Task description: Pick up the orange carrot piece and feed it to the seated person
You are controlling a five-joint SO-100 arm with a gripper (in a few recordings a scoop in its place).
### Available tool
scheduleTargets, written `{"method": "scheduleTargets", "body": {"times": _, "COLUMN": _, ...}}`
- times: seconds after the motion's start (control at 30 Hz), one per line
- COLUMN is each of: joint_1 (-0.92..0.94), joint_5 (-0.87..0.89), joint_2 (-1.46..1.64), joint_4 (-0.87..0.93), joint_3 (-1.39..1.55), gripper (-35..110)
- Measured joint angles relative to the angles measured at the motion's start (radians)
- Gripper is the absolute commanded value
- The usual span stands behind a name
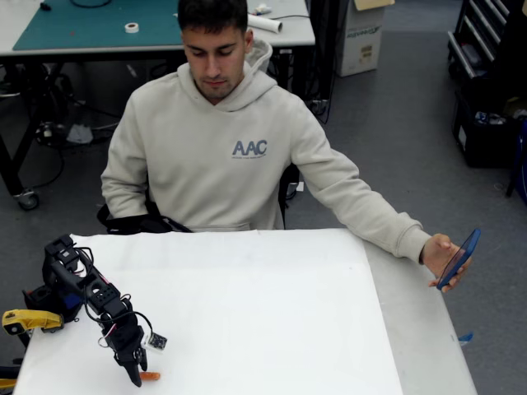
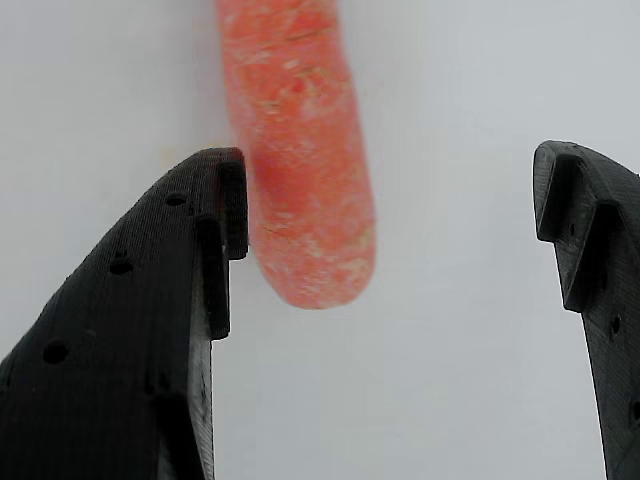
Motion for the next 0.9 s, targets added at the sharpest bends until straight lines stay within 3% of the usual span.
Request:
{"method": "scheduleTargets", "body": {"times": 0.37, "joint_1": 0.000, "joint_5": 0.000, "joint_2": -0.046, "joint_4": 0.000, "joint_3": -0.014, "gripper": 20}}
{"method": "scheduleTargets", "body": {"times": 0.6, "joint_1": 0.000, "joint_5": 0.000, "joint_2": -0.046, "joint_4": 0.000, "joint_3": -0.021, "gripper": -5}}
{"method": "scheduleTargets", "body": {"times": 0.9, "joint_1": 0.000, "joint_5": 0.000, "joint_2": -0.046, "joint_4": 0.000, "joint_3": -0.021, "gripper": -3}}
